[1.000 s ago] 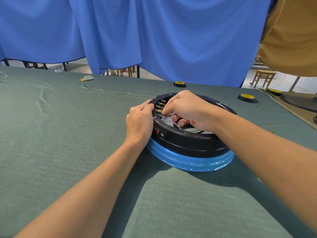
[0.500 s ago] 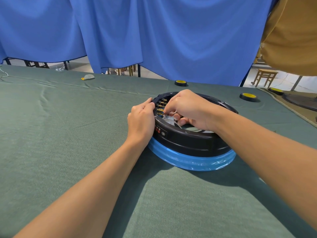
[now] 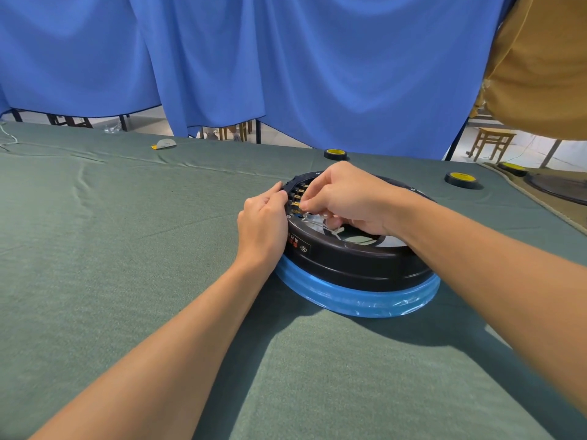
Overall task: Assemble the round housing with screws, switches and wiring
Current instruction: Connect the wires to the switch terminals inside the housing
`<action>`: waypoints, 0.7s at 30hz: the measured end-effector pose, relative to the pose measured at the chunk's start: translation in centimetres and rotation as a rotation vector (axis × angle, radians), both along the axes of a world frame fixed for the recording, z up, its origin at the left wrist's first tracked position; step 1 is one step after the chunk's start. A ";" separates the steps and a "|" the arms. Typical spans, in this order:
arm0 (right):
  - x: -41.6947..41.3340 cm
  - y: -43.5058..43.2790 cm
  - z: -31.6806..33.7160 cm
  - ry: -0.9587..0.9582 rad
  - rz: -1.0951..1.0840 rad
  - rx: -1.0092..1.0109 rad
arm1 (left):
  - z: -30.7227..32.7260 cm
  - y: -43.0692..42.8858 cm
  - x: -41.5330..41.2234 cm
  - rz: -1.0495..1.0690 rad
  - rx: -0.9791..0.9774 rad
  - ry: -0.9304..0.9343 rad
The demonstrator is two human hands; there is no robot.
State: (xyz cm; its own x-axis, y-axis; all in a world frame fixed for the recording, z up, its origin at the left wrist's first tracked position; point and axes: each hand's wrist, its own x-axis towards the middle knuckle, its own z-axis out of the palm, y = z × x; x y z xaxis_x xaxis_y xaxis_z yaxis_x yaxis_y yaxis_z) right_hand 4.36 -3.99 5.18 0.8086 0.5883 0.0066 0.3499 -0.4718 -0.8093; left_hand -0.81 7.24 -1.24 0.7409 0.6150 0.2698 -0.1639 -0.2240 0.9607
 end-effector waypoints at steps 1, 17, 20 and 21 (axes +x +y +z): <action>0.0 0.0 0.0 -0.023 0.011 -0.011 | 0.0 0.0 0.0 0.001 0.005 0.000; -1.6 -5.8 1.4 -0.747 -0.015 -0.153 | 0.9 -0.4 -1.2 0.061 0.247 -0.100; -1.1 -10.4 1.0 -0.748 -0.124 -0.087 | 1.0 -0.9 -1.7 0.061 0.437 -0.193; -0.8 -12.0 0.7 -0.730 -0.161 -0.096 | 1.1 -1.2 -1.9 0.062 0.530 -0.234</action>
State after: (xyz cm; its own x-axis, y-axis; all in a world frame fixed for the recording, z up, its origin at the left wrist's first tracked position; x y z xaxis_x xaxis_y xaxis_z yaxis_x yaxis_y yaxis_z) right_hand 3.58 -15.95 5.89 0.6945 0.4880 0.5286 0.7022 -0.6196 -0.3506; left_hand -2.75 6.08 -0.16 0.5913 0.3918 0.7049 -0.3293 -0.6806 0.6545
